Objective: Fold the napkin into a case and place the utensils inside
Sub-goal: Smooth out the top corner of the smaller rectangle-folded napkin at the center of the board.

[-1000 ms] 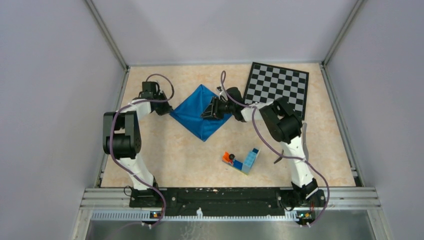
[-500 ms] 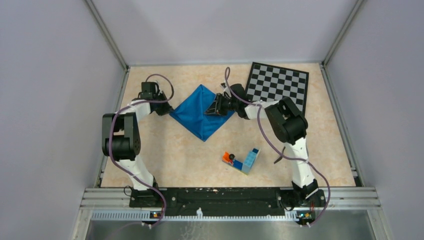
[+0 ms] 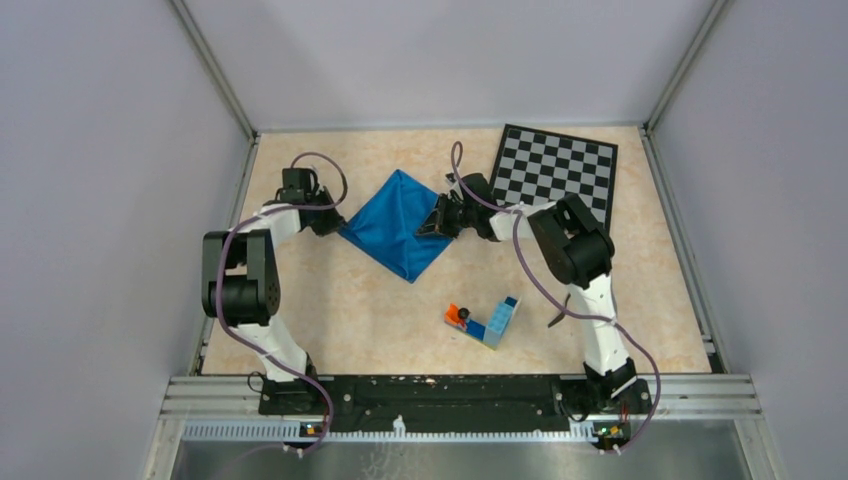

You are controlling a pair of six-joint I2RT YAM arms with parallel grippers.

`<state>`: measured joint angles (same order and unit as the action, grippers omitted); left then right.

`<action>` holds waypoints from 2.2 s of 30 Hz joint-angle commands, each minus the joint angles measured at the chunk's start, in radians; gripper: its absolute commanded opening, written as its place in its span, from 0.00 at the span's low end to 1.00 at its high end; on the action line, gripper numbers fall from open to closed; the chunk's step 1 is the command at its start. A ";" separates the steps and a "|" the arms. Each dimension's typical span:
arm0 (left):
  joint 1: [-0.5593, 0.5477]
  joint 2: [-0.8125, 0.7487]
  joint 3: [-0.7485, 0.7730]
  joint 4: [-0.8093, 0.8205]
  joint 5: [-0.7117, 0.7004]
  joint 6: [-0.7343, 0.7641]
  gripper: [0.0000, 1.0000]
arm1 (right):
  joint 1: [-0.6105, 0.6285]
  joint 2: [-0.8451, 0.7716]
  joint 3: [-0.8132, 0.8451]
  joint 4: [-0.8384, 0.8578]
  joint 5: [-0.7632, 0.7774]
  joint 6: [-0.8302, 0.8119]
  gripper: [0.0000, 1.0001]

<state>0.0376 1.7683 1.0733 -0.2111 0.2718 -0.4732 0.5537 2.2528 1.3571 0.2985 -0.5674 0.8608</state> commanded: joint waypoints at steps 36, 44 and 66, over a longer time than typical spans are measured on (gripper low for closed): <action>0.004 -0.022 -0.147 0.048 -0.084 -0.032 0.00 | 0.110 -0.024 0.102 -0.045 -0.247 -0.083 0.16; 0.008 -0.002 -0.145 0.052 -0.082 -0.032 0.00 | 0.113 -0.038 -0.024 -0.076 -0.255 -0.110 0.11; 0.017 0.003 -0.145 0.053 -0.078 -0.027 0.00 | 0.132 -0.121 -0.041 -0.211 -0.224 -0.229 0.11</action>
<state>0.0463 1.7393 0.9470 -0.1349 0.2348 -0.5209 0.6678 2.1334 1.2980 0.0544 -0.7769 0.6327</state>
